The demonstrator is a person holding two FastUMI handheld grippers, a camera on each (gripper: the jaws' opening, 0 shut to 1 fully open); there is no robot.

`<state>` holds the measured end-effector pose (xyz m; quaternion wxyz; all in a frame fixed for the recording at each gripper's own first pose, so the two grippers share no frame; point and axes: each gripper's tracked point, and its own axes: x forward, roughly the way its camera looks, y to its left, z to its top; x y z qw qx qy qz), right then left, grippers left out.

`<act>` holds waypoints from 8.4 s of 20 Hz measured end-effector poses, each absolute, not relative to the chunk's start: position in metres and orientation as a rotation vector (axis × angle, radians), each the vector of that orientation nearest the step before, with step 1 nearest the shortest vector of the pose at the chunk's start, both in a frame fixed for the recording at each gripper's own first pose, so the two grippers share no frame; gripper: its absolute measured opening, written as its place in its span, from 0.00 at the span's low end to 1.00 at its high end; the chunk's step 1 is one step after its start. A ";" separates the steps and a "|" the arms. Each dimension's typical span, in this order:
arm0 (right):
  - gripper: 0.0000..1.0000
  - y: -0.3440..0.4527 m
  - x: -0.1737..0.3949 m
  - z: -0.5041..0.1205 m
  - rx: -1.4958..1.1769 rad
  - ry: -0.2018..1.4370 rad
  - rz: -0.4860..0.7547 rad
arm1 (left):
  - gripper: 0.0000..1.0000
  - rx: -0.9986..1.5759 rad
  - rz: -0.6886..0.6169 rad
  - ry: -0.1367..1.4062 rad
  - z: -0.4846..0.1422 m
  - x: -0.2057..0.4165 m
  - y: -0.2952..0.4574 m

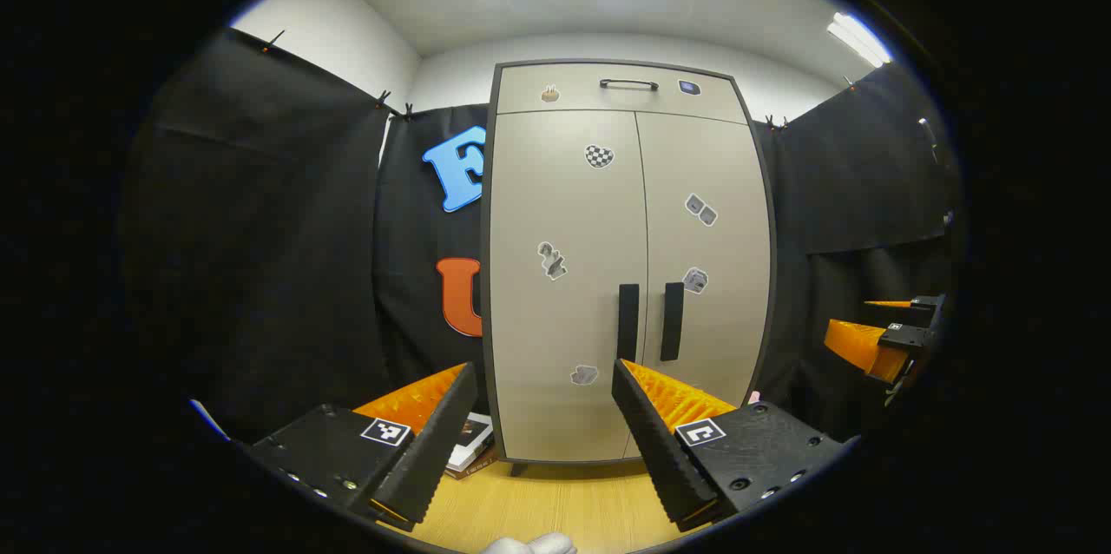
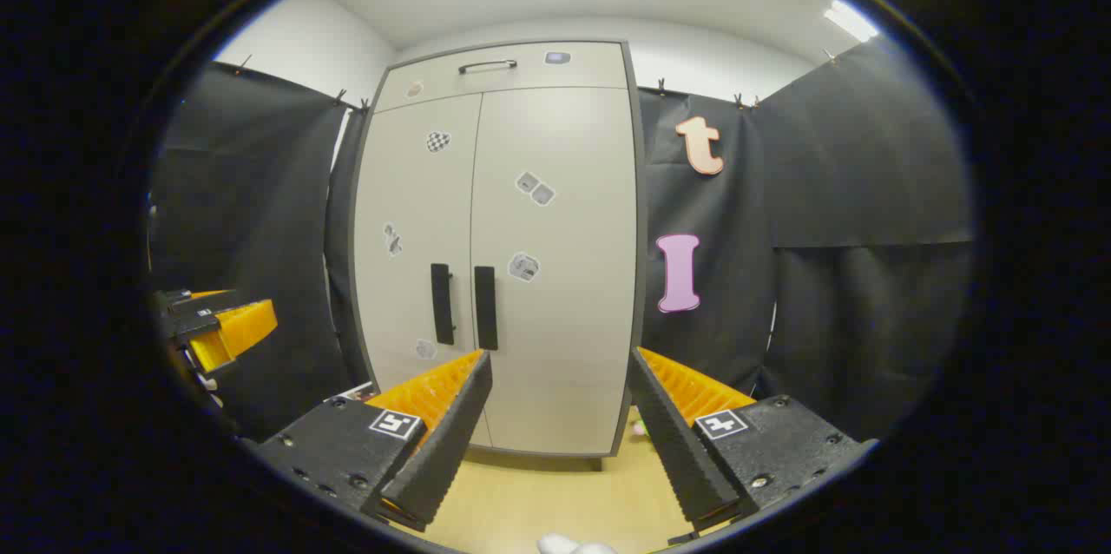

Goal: Open the right door of the double-door shoe cabinet with the right hand, and open the left door with the left hand.

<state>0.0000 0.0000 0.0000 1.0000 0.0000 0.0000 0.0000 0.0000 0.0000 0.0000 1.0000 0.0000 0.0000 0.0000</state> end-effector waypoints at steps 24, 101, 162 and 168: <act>0.98 0.001 0.021 -0.004 -0.006 0.027 -0.027 | 0.95 0.024 -0.011 0.004 0.001 0.017 0.004; 0.23 0.061 0.185 -0.026 0.032 0.119 0.087 | 0.95 0.011 0.007 0.065 -0.024 -0.025 0.000; 1.00 0.108 0.123 -0.016 0.002 0.067 0.048 | 0.95 0.030 -0.096 0.059 -0.039 0.095 -0.057; 1.00 0.106 0.123 -0.013 -0.013 0.065 0.020 | 0.95 0.007 -0.102 0.027 -0.034 0.159 -0.079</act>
